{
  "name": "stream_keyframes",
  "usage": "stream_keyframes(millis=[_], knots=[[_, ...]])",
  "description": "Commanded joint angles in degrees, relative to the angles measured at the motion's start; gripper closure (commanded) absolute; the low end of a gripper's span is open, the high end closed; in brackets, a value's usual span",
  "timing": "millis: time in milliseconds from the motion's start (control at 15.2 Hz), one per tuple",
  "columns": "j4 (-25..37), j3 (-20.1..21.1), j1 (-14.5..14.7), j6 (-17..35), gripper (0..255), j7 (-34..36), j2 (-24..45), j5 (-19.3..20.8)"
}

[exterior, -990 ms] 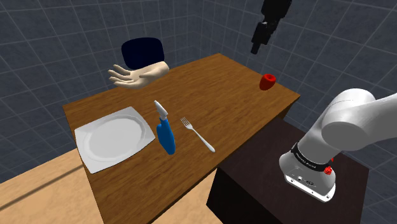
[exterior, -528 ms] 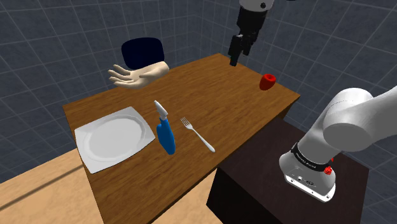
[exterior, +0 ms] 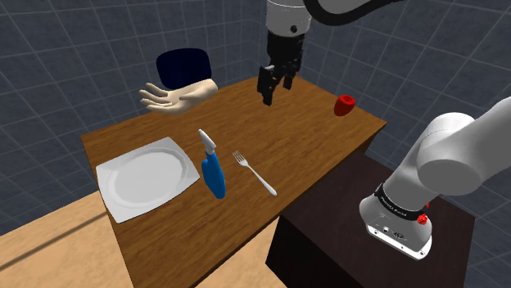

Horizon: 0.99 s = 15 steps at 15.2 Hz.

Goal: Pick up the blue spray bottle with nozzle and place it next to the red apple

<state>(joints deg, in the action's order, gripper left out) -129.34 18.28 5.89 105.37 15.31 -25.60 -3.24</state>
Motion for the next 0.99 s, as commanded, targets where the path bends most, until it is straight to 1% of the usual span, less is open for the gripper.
stream_keyframes(millis=[0, 264, 462, 726, 924], knots=[[1.7, 2.1, 0.4, 0.9, 0, 2.8, 3.1, -0.2], [6.4, 6.3, 1.1, 2.3, 0, 8.5, 10.3, 0.7], [10.7, 9.2, 1.7, 3.0, 0, 13.1, 16.2, 2.3], [17.3, 12.4, 3.2, 3.2, 0, 19.4, 25.0, 5.7], [22.5, 13.8, 4.9, 2.8, 0, 23.7, 31.3, 8.6]])
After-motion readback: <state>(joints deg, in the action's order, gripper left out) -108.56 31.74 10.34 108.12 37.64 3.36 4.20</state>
